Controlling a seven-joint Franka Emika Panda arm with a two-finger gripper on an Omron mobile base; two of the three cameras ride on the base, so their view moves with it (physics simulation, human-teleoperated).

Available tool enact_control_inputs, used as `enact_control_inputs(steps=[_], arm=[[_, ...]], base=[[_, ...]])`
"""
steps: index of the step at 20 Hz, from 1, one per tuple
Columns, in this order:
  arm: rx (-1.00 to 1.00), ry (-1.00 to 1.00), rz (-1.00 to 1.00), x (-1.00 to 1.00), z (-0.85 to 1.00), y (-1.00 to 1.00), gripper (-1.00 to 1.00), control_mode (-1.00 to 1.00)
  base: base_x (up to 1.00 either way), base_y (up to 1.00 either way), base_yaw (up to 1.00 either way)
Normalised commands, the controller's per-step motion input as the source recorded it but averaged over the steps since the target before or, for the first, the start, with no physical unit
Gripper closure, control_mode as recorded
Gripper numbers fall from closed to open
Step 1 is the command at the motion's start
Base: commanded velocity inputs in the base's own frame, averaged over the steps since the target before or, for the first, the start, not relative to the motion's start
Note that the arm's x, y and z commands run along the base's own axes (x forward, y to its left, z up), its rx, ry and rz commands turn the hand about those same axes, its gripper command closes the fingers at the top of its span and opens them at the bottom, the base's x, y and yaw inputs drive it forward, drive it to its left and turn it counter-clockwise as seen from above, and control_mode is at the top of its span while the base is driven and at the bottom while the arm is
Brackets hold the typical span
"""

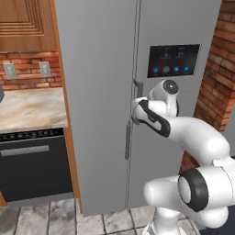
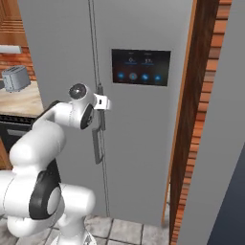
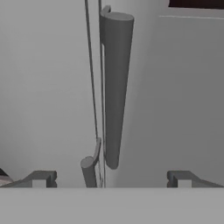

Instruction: Take the cakes from the fridge and place them on the empty tray on the dining counter.

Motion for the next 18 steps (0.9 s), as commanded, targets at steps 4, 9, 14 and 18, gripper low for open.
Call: enact_control_inputs(steps=[4, 9, 14, 18], arm=[[0.00, 0.00, 0.00, 0.35, -0.17, 0.00, -1.00, -1.00], [0.00, 0.00, 0.00, 0.30, -0.19, 0.00, -1.00, -1.00], [0.00, 0.00, 0.00, 0.30, -0.19, 0.00, -1.00, -1.00], [0.00, 0.00, 0.00, 0.33, -0.17, 0.00, -1.00, -1.00]], base=[[0.00, 0.00, 0.00], [0.00, 0.00, 0.00], [0.00, 0.00, 0.00], [0.00, 0.00, 0.00]])
